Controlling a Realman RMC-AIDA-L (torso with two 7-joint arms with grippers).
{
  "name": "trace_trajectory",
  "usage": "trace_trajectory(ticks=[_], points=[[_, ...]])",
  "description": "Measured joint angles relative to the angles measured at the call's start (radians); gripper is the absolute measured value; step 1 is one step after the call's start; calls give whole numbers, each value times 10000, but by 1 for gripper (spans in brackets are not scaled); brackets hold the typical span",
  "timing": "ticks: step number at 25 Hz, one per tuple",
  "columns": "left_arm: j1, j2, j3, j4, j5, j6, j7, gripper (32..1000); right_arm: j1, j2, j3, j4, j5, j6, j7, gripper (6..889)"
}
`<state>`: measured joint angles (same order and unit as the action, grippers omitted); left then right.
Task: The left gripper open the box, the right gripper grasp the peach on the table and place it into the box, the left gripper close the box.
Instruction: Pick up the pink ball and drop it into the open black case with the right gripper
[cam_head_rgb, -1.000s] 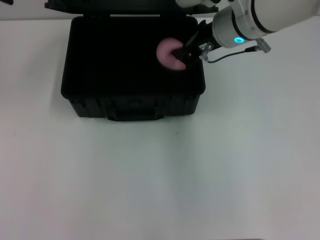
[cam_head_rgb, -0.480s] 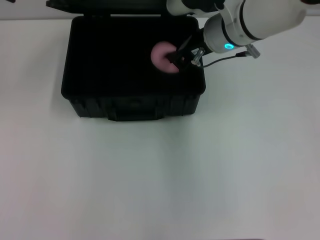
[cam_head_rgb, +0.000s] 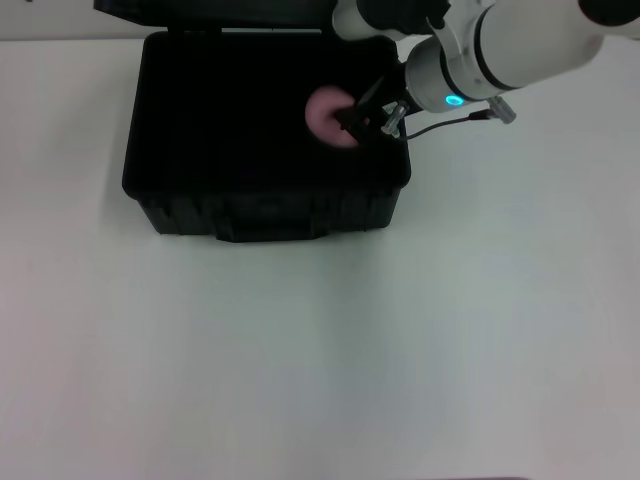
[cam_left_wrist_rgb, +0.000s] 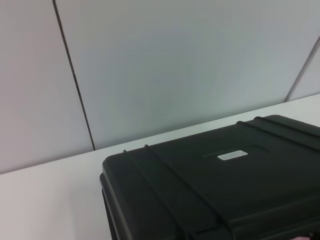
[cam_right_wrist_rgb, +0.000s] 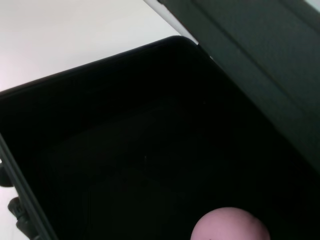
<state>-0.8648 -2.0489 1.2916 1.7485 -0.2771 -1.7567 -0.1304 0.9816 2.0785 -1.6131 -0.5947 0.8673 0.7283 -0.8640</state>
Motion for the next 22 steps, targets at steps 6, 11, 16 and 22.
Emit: trace_trajectory(ticks=[6,11,16,22], points=[[-7,-5,0,-6,-2,8,1,375,20,2,-198,91,123,-29,3,35],[-7,-5,0,-14,-3,8,1,375,45,0,-204,130,122,-27,9,35],[3,-5,0,-14,-6,6,1,375,47,0,-206,133,121,-15,9,42],[28,-2,1,-4,-8,3,1,374,36,0,-206,70,118,26,7,93]])
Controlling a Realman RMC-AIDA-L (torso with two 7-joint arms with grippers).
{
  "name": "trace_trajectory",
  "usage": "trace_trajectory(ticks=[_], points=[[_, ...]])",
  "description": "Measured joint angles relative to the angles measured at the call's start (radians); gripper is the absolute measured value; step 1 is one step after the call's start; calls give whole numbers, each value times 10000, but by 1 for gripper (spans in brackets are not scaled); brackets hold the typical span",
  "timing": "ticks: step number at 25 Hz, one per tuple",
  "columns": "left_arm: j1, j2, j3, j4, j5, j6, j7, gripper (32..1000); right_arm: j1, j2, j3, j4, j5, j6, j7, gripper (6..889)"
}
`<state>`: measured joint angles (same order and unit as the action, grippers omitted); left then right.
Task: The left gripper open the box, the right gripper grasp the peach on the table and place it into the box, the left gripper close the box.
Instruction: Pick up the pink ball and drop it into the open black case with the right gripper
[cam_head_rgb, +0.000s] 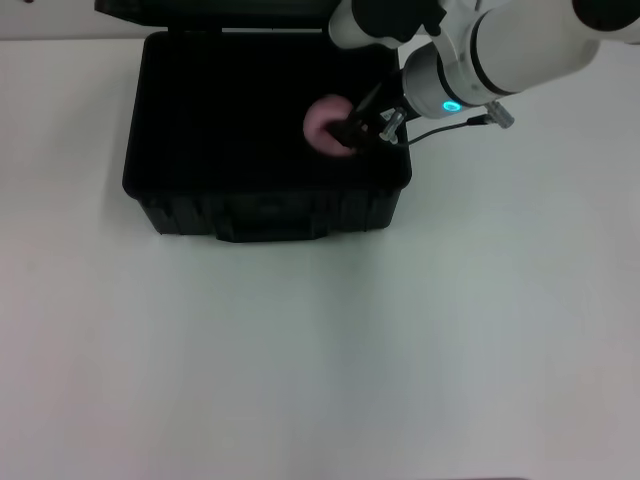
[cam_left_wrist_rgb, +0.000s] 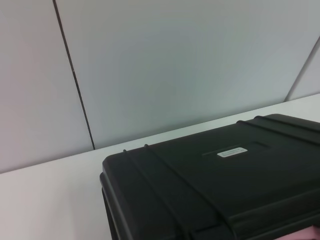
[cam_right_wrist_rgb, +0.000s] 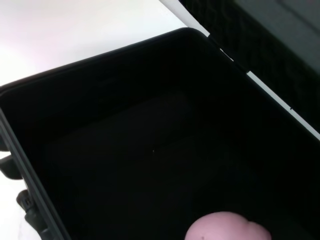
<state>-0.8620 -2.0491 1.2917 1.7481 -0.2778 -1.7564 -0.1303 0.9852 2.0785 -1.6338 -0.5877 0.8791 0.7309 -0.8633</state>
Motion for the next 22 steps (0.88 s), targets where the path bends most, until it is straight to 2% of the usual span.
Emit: trace_trajectory(ticks=[4,9,15,17,22], points=[[38,8,0,3,-3,0,0,374,-135,0,0,-247,-1,45,-3,127],[77,10,0,6,33,-15,0,374,-413,-1,-30,-693,4,102,-4,324],[145,21,0,6,45,-4,3,374,-698,-1,-230,-1136,8,223,19,576],[159,27,-1,2,47,6,14,374,-711,0,-323,-1146,9,224,67,807],[171,28,-1,-3,62,12,24,374,-711,0,-352,-1153,12,224,102,868]])
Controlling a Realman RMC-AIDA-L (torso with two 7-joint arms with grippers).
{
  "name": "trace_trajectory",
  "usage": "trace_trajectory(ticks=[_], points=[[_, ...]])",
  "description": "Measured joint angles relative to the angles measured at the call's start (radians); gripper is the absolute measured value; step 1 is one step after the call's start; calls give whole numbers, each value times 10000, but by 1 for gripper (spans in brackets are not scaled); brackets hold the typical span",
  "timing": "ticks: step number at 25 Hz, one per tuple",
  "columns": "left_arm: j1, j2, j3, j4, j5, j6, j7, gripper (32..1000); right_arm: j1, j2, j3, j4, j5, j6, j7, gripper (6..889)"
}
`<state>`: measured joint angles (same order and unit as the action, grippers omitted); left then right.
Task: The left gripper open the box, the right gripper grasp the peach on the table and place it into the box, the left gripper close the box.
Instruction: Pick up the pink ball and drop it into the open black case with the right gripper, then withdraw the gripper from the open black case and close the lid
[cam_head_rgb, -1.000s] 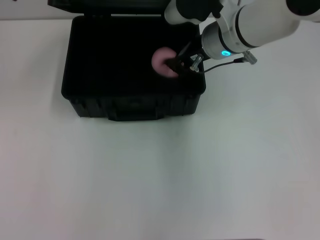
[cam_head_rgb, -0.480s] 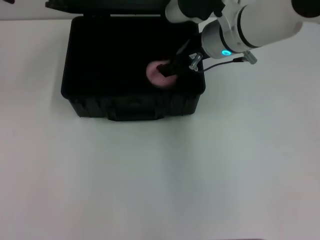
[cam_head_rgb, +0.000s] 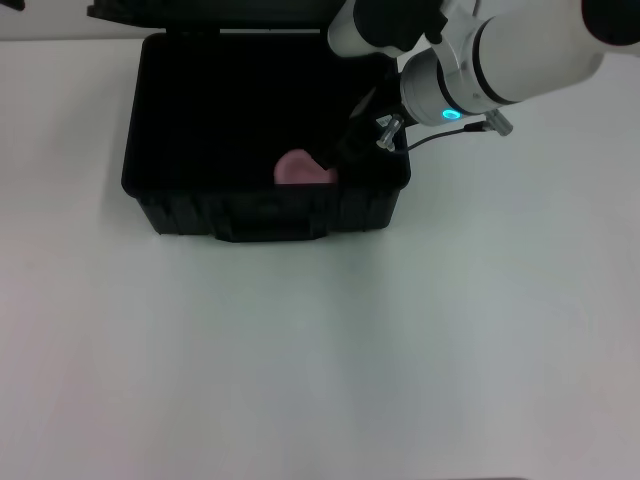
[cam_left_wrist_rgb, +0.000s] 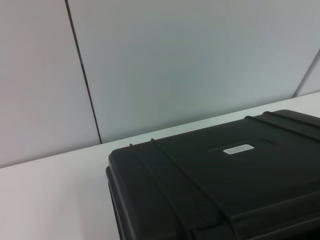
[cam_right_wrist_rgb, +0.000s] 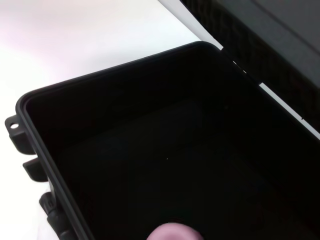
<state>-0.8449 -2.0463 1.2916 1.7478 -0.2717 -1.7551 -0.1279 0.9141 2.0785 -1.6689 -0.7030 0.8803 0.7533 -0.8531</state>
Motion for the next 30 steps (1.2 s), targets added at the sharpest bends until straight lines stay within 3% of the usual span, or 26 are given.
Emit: trace_trajectory(ticks=[10,16,30], points=[[102,3,-3,-6,9,5,7,374,-22,0,6,-87,3,47,11,875],[145,4,-176,-6,-15,6,86,374,-624,-24,22,-1124,2,467,27,874],[281,-11,-246,-6,-1,-28,130,374,-993,-110,225,-1995,-135,1412,434,872]])
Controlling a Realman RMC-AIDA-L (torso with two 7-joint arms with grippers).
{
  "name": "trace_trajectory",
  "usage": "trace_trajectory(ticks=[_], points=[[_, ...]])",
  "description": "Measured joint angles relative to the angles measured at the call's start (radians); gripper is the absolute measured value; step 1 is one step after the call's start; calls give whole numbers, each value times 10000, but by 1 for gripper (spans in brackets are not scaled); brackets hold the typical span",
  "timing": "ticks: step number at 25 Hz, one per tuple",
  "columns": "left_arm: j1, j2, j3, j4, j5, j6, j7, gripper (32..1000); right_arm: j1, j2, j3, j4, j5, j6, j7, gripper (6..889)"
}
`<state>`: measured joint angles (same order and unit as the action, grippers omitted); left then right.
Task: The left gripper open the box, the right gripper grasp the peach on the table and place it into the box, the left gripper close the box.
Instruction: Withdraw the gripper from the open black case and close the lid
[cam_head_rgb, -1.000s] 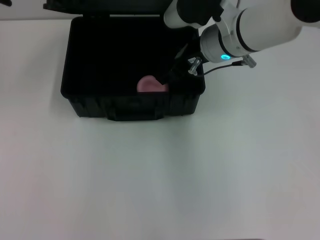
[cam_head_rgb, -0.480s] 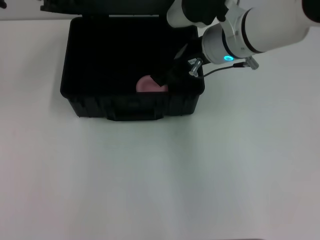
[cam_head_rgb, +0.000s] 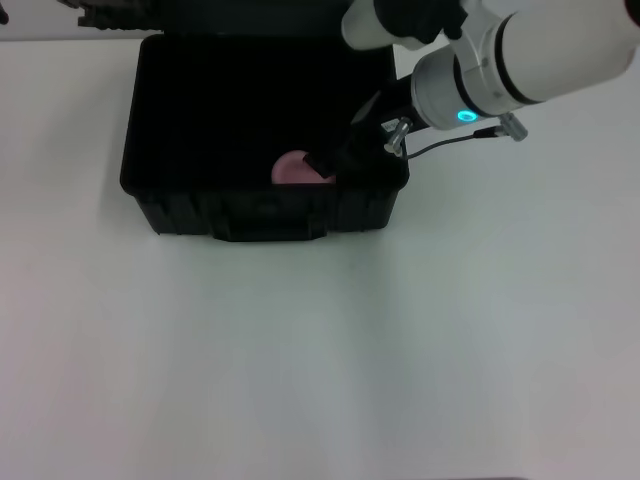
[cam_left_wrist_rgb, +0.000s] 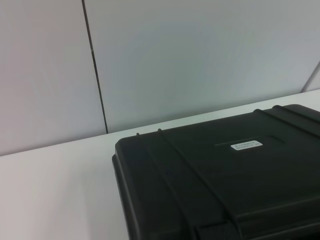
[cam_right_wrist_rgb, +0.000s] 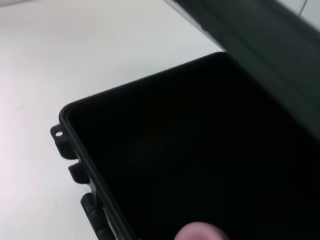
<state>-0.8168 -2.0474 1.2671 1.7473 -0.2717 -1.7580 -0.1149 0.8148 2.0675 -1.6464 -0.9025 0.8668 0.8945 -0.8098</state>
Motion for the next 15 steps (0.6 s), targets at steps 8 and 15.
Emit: trace_trajectory(ticks=[8,15], points=[[21,8,0,-2,9,-3,-1,373,-46,-11,797,-561,-651,945,278,871],[84,25,0,-1,24,-12,-1,373,-37,-15,1496,-900,-1156,2019,514,870]])
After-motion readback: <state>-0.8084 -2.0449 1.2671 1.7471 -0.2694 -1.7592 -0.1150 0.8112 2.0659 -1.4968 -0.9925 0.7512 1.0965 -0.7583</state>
